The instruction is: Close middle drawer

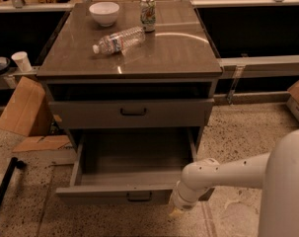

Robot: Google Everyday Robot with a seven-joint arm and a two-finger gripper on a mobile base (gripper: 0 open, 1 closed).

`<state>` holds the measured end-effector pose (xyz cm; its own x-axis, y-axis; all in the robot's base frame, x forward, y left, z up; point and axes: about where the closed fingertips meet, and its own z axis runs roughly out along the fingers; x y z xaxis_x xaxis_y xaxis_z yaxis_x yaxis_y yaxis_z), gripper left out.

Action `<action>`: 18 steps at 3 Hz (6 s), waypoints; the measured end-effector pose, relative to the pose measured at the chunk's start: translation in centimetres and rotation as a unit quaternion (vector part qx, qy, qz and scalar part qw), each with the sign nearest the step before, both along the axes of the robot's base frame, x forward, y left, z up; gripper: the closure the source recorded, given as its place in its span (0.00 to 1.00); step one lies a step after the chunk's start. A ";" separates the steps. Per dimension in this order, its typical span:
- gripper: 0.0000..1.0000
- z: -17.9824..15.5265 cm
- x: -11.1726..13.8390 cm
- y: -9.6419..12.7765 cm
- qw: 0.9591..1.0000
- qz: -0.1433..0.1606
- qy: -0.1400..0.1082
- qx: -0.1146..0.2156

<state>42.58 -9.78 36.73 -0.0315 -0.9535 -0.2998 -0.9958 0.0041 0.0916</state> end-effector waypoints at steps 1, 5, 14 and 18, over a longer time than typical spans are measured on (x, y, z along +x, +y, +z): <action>0.51 0.0 0.0 0.0 1.000 0.000 0.000 0.000; 0.00 0.0 0.0 0.0 1.000 0.000 0.000 0.000; 0.50 -0.5 12.7 -4.3 0.986 -0.042 -0.159 -0.028; 0.19 0.2 15.5 -3.7 0.981 -0.028 -0.191 -0.010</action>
Offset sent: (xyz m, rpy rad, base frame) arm 0.0000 0.0000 0.0000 0.0000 0.0000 0.0000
